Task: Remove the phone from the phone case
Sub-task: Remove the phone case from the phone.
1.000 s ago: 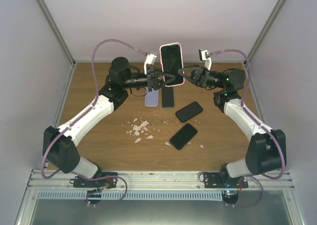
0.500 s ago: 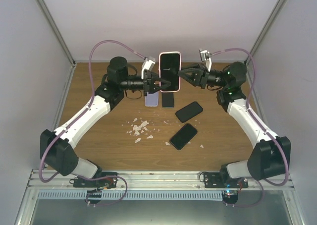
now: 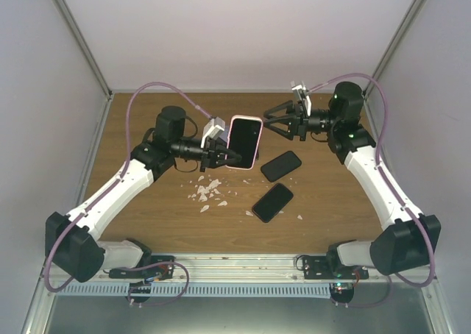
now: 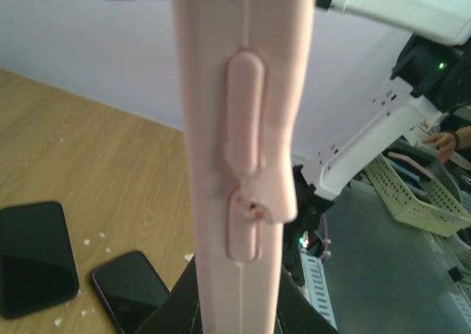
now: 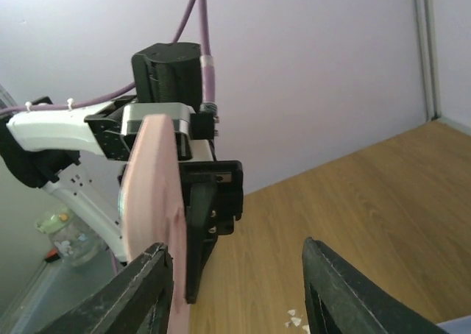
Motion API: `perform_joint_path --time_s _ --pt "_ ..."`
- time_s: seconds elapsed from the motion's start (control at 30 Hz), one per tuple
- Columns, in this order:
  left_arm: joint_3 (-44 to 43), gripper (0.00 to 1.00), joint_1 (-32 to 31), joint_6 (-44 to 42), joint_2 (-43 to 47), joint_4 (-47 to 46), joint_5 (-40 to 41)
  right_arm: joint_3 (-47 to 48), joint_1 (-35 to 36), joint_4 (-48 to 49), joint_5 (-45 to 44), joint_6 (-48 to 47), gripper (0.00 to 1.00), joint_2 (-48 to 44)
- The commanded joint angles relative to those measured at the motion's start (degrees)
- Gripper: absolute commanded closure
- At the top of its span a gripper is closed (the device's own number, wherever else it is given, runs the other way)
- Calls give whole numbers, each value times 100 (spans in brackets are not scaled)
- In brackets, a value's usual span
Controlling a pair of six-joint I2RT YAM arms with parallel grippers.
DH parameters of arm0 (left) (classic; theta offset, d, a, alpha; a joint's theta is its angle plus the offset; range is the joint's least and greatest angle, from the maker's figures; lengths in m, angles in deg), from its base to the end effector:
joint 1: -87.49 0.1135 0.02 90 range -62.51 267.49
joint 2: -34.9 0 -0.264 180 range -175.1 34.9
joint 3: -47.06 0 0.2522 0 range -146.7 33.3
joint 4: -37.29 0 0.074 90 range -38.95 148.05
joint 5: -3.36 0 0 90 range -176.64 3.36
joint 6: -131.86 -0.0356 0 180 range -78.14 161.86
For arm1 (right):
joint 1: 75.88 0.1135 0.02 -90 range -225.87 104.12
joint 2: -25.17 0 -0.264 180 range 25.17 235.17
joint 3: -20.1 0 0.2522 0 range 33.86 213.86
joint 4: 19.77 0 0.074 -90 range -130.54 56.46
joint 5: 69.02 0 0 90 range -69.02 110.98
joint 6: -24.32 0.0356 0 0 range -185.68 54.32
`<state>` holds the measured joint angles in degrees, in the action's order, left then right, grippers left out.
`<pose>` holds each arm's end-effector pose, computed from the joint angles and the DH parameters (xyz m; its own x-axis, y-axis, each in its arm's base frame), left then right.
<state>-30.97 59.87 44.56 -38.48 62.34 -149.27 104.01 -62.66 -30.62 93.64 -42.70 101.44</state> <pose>0.2339 -0.1581 0.3554 -0.3533 0.1604 -0.9217 0.9350 0.0290 -0.3534 0.2763 0.0998 0.3987 -0.4390 0.0164 -0.8983 -0.8956 0.0715 0.4390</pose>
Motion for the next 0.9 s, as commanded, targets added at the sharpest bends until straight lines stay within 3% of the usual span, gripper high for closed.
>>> perform_joint_path --time_s 0.0,0.2,0.47,0.87 --pt "219 100 53 -508 292 -21 -205 128 -38 -1087 286 -1131 48 -215" --pt "601 100 114 -887 469 278 -171 -89 -34 -2047 333 -1924 41 -352" --pt "1101 100 151 -715 606 14 -82 -598 117 -1791 395 -1669 39 -447" --pt "1011 100 129 -486 356 -259 109 -740 552 -1725 432 -1602 41 -366"
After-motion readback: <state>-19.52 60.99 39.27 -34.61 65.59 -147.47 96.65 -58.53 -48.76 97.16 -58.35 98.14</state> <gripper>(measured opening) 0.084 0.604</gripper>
